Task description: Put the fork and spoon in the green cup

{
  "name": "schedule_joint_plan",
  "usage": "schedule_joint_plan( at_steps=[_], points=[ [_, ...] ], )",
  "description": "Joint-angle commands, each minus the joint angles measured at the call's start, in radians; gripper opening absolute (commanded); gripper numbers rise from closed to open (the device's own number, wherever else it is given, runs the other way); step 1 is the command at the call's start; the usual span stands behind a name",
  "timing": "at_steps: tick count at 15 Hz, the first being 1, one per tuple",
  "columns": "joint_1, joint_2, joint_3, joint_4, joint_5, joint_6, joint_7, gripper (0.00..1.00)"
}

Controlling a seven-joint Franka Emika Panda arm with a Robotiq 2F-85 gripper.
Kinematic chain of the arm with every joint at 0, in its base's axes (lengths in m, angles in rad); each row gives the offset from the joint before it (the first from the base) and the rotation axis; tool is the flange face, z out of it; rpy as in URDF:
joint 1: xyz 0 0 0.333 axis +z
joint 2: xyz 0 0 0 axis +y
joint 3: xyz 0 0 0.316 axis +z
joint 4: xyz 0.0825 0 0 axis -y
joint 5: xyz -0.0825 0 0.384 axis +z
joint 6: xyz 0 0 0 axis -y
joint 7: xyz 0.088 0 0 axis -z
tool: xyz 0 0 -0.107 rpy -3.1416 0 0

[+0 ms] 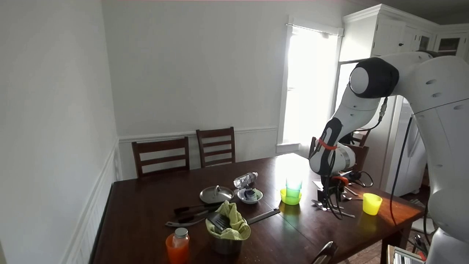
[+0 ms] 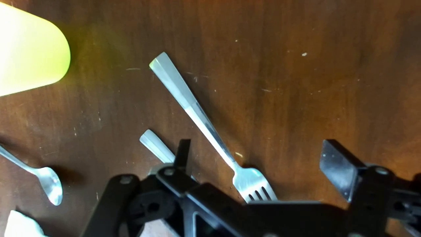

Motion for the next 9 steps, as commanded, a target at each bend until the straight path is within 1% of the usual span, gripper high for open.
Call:
schedule_joint_plan(
  at_steps=[1,5,7,8,9],
  points=[
    [0.004,0.000,-0.003,0.000,0.002,-0.001,-0.001,1.00],
    [-0.034,0.038,0.032,0.016,0.033,0.064,-0.039,1.00],
    [-0.044,0.051,0.047,0.019,0.057,0.128,-0.023,1.00],
    [-0.036,0.065,0.040,0.025,0.065,0.158,0.007,1.00],
    [-0.041,0.074,0.048,0.029,0.083,0.177,0.017,1.00]
  ],
)
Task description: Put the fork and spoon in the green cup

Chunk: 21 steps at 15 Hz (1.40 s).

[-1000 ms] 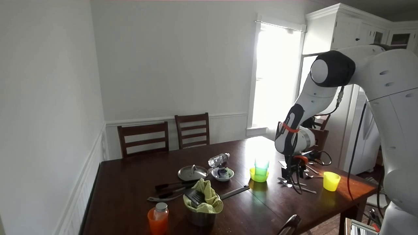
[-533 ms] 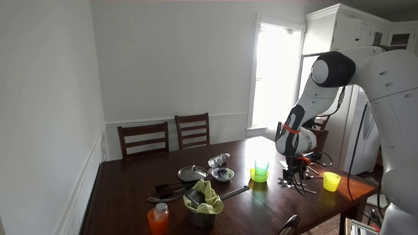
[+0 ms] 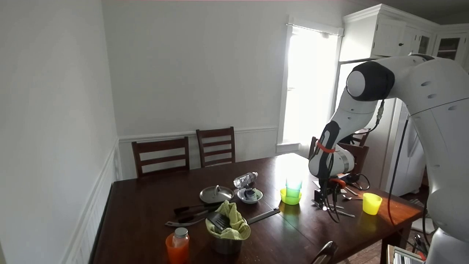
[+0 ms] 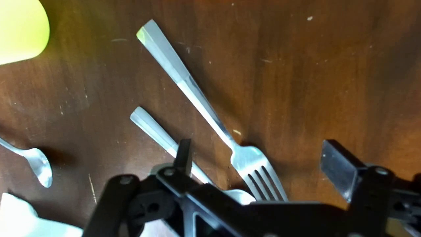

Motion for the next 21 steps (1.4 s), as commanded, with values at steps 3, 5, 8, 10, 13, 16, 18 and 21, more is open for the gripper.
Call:
schedule_joint_plan(
  at_steps=[3,5,8,10,13,16,18,21],
  points=[
    [-0.058,0.066,0.066,0.045,0.103,0.109,0.009,1.00],
    [-0.069,0.093,0.083,0.066,0.113,0.122,0.002,1.00],
    [-0.064,0.122,0.068,0.092,0.069,0.116,-0.034,1.00],
    [-0.069,0.128,0.068,0.102,0.055,0.110,-0.065,1.00],
    [-0.092,0.123,0.086,0.108,0.045,0.086,-0.132,1.00],
    [-0.141,0.117,0.134,0.109,0.051,0.074,-0.212,0.97],
    [-0.174,0.115,0.162,0.117,0.054,0.055,-0.251,0.98],
    [-0.244,0.108,0.221,0.138,0.066,-0.012,-0.324,1.00]
  ],
)
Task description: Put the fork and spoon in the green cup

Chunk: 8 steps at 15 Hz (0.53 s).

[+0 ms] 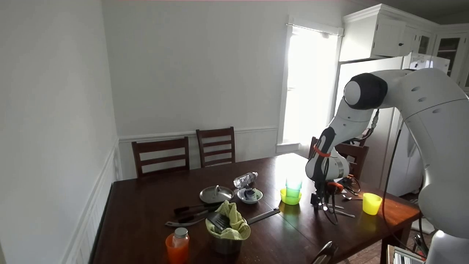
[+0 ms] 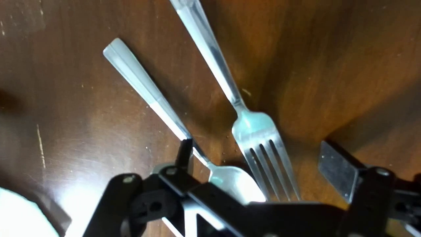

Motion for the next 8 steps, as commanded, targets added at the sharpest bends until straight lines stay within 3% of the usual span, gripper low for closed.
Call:
schedule_joint_plan(
  at_steps=[1,8],
  points=[
    [-0.088,-0.012,0.069,0.028,-0.006,-0.100,-0.085,1.00],
    [-0.082,-0.058,0.058,0.023,-0.019,-0.206,-0.127,1.00]
  ],
)
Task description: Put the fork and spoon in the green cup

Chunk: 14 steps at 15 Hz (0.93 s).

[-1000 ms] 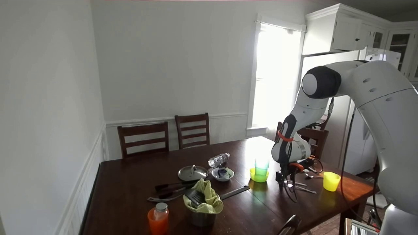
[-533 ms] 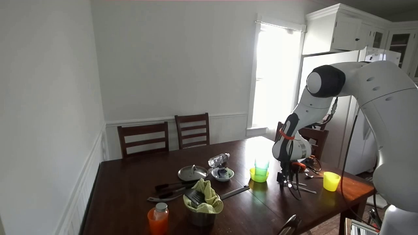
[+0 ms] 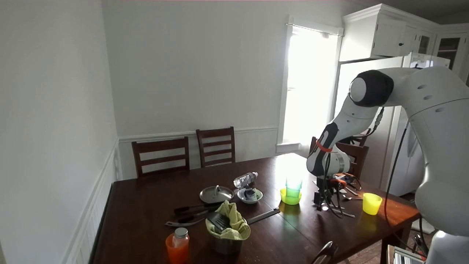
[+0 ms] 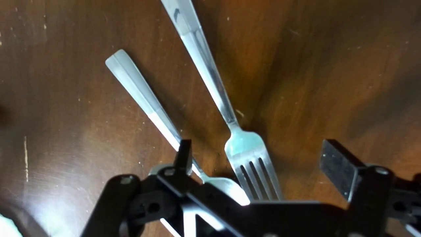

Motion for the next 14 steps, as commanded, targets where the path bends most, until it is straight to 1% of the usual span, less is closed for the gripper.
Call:
schedule_joint_plan(
  at_steps=[1,3,4,5,6,7,9,10,11,12,14],
  points=[
    [-0.002,-0.027,0.000,-0.004,-0.018,-0.052,-0.033,1.00],
    [0.002,-0.011,-0.004,0.006,-0.019,-0.048,-0.040,1.00],
    [0.000,-0.005,0.000,0.010,-0.017,-0.040,-0.049,0.98],
    [-0.003,0.004,0.004,0.013,-0.013,-0.041,-0.059,0.93],
    [-0.001,0.010,0.004,0.015,-0.015,-0.042,-0.066,0.91],
    [0.005,0.018,-0.002,0.018,-0.021,-0.040,-0.068,0.84],
    [0.007,0.028,-0.004,0.022,-0.023,-0.040,-0.075,0.81],
    [0.012,0.033,-0.010,0.024,-0.028,-0.036,-0.074,0.67],
    [0.014,0.032,-0.011,0.026,-0.030,-0.037,-0.076,0.67],
    [0.016,0.031,-0.011,0.026,-0.029,-0.040,-0.079,0.56],
    [0.020,0.029,-0.012,0.027,-0.030,-0.042,-0.084,0.38]
  ],
)
